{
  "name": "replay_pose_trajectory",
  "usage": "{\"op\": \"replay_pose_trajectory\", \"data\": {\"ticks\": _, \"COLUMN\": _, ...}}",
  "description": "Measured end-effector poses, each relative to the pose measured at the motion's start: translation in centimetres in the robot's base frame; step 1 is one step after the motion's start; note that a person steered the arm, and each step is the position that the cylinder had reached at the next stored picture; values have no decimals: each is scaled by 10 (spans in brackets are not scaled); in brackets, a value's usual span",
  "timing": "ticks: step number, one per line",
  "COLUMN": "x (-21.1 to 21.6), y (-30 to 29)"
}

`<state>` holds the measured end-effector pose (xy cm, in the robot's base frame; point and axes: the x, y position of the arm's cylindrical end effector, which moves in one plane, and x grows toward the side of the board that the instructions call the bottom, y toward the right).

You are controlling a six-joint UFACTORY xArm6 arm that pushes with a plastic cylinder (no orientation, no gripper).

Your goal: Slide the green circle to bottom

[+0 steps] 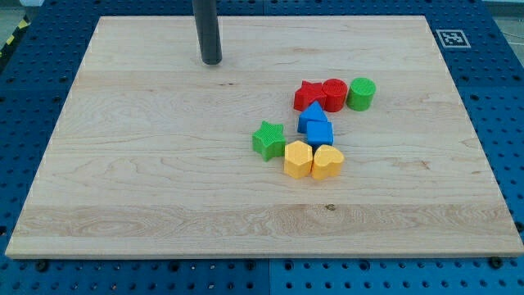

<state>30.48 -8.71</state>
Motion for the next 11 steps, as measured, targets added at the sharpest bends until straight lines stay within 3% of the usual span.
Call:
{"op": "replay_pose_trajectory", "data": {"ticks": 2, "x": -41, "y": 20}}
{"op": "replay_pose_trajectory", "data": {"ticks": 3, "x": -54, "y": 73}}
{"op": "replay_pose_trajectory", "data": {"ticks": 4, "x": -40, "y": 141}}
{"op": "replay_pose_trajectory", "data": {"ticks": 6, "x": 34, "y": 241}}
{"op": "replay_pose_trajectory", "data": {"ticks": 7, "x": 62, "y": 243}}
{"op": "replay_pose_trajectory", "data": {"ticks": 11, "x": 77, "y": 243}}
